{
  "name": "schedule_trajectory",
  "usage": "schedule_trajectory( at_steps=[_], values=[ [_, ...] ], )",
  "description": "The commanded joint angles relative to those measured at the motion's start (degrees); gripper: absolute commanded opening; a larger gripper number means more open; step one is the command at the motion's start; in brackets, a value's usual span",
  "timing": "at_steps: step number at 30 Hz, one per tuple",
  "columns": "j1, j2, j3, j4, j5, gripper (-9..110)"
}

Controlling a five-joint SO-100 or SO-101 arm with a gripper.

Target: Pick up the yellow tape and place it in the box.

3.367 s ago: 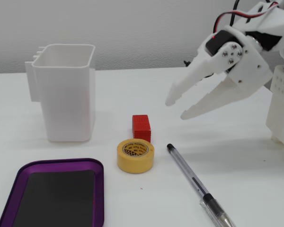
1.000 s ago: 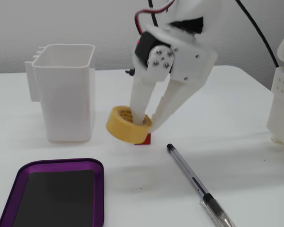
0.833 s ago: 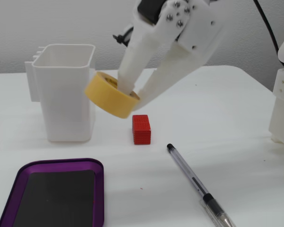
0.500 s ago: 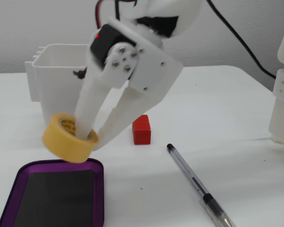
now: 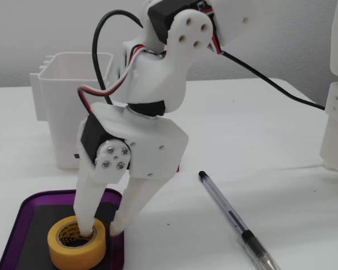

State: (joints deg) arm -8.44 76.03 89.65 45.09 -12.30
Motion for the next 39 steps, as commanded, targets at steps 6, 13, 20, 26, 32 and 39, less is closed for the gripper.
schedule_trajectory(
  at_steps=[6, 13, 20, 26, 32, 39],
  values=[
    [-0.35, 0.7, -18.11, 20.83, 0.18, 13],
    [-1.23, 0.79, -42.54, 46.67, 0.26, 13],
    [-0.35, 14.41, -40.96, 52.56, 2.46, 13],
    [4.04, 36.74, -15.64, 47.46, 3.25, 13],
    [8.88, 60.82, 14.68, 37.79, 3.25, 13],
    [8.35, 86.66, 49.13, 24.26, 2.99, 13]
  ],
)
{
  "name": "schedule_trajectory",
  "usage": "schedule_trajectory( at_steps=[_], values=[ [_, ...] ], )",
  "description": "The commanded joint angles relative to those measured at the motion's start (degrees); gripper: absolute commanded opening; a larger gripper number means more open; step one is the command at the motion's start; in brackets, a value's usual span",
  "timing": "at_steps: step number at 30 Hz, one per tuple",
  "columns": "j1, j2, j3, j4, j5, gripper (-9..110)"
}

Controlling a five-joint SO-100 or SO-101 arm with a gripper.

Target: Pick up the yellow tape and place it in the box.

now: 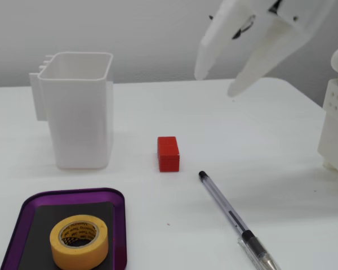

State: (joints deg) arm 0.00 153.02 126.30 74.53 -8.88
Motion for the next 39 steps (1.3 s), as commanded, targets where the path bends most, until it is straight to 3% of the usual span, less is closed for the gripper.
schedule_trajectory(
  at_steps=[1, 14, 21, 29, 33, 39],
  values=[
    [-0.09, 13.1, 16.96, -7.12, -0.26, 13],
    [0.35, 45.0, 43.77, -8.09, 0.26, 13],
    [-0.44, 45.44, 45.0, -6.94, 10.02, 13],
    [-0.26, 45.44, 48.34, -6.5, 10.55, 11],
    [-0.26, 45.44, 48.52, -6.68, 10.72, -1],
    [0.26, 45.35, 48.6, -7.21, 10.99, 0]
  ],
)
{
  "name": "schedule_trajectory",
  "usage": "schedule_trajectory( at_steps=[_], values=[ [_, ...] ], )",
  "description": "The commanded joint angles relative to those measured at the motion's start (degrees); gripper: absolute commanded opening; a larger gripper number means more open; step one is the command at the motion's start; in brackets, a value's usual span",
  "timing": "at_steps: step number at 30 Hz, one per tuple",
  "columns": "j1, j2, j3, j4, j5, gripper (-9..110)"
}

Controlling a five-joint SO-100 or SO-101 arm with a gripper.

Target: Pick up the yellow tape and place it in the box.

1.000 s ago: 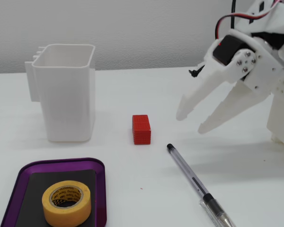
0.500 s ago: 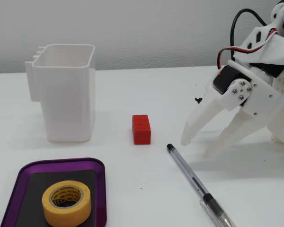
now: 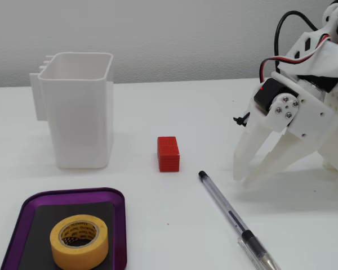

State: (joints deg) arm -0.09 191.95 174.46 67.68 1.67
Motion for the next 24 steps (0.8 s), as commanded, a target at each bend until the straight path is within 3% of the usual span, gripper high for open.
schedule_trajectory(
  at_steps=[1, 24],
  values=[
    [0.53, 6.42, 0.44, -0.35, 0.44, 0],
    [-0.09, 6.42, 0.44, -0.35, -0.09, 0]
  ],
)
